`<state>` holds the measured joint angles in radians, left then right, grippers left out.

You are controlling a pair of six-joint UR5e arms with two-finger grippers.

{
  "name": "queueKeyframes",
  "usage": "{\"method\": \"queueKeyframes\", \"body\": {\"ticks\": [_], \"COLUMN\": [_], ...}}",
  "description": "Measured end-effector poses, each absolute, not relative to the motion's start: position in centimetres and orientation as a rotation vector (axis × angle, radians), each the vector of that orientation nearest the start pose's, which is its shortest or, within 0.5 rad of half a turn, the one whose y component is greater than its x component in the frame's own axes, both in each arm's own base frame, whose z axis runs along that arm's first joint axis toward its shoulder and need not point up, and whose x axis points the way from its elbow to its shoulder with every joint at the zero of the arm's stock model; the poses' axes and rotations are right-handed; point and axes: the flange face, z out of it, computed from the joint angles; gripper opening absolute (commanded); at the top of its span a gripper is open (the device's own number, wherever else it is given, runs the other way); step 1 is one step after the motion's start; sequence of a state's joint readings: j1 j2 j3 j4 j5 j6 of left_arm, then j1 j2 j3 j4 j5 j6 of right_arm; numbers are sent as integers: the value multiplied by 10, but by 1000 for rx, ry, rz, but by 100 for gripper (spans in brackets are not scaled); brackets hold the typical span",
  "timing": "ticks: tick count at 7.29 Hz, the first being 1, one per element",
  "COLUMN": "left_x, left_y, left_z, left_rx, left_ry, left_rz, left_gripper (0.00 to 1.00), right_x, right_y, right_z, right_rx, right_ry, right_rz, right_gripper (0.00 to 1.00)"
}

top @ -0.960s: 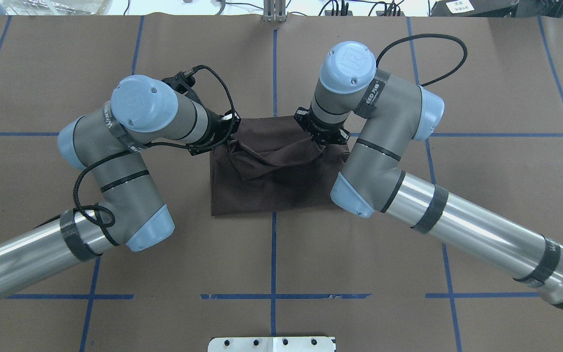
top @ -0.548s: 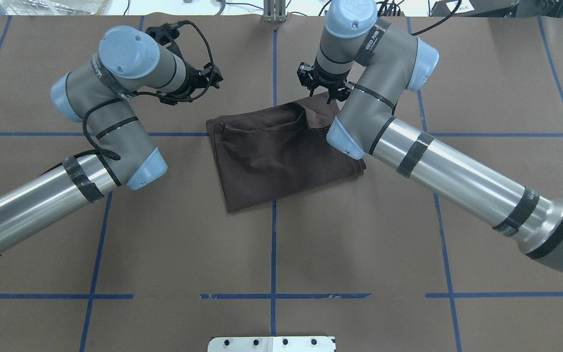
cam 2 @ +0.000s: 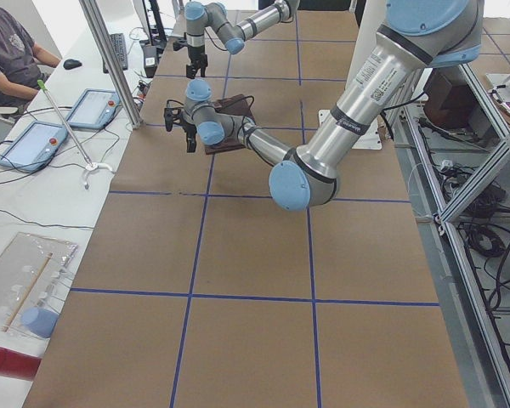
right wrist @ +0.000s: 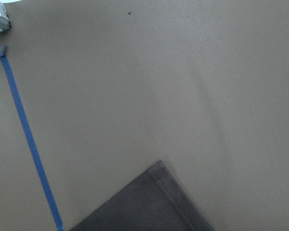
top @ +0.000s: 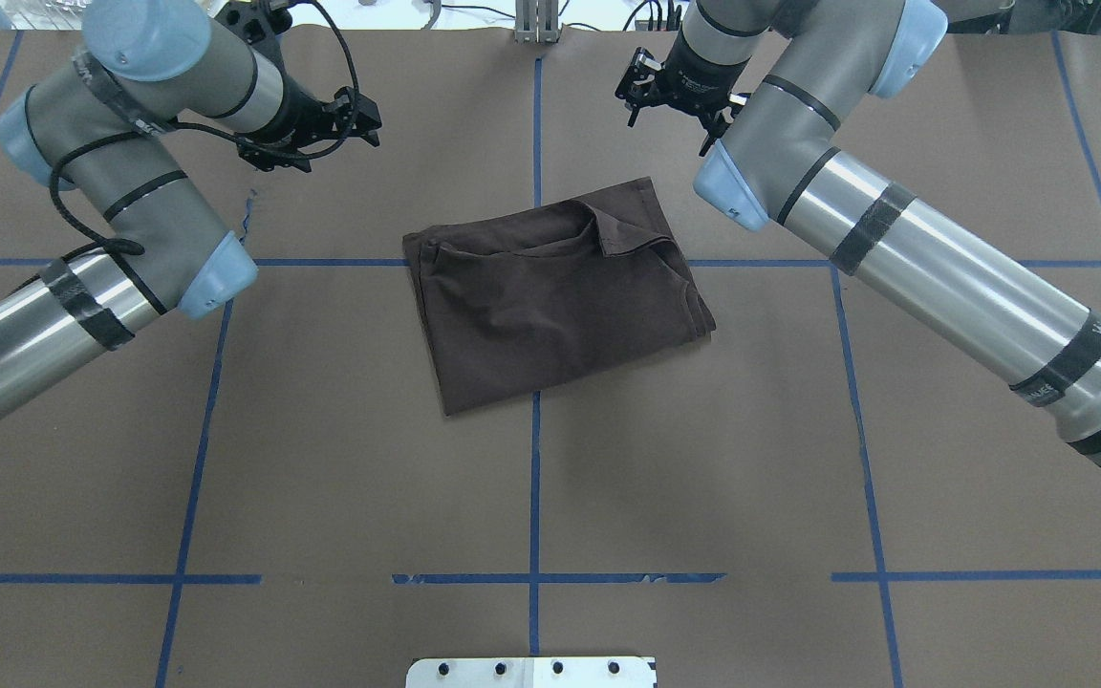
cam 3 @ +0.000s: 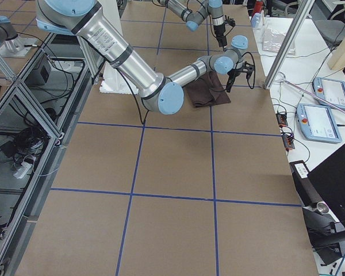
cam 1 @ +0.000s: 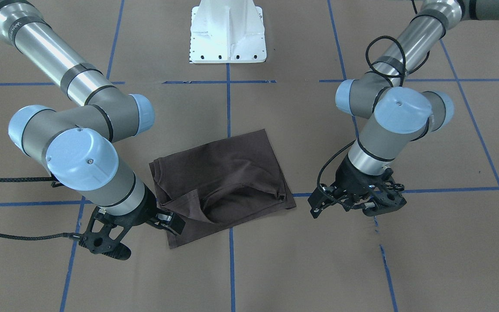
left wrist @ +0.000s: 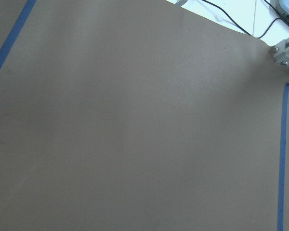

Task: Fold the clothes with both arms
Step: 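Open both grippers and raise them away from the folded shirt, then lower the right gripper onto the folded shirt and press it flat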

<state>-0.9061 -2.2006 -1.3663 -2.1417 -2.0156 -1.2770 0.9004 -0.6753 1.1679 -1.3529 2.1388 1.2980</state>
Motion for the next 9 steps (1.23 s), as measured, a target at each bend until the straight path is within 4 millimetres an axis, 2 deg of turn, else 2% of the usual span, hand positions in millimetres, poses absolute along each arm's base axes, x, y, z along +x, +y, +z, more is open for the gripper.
{"method": "queueKeyframes", "body": {"ticks": [1,3,4,5,6,9], "left_x": [354,300,279,268,264,262], "left_y": [-632,-637,-639,-640,-639,-638], "left_z": [323,357,372,381,386,391], "left_rx": [241,276,285,288,287,280], "left_ry": [1036,1006,993,986,982,980], "left_rz": [-293,-225,-200,-187,-182,-179], "left_gripper": [100,100,100,100,100,100], "right_x": [-460,-524,-553,-576,-587,-596], "right_y": [-663,-626,-620,-619,-619,-625], "right_z": [230,206,196,191,191,214], "right_rx": [-50,59,97,125,143,181], "right_ry": [-832,-694,-637,-588,-550,-449], "right_rz": [362,247,197,152,111,8], "right_gripper": [100,100,100,100,100,100]}}
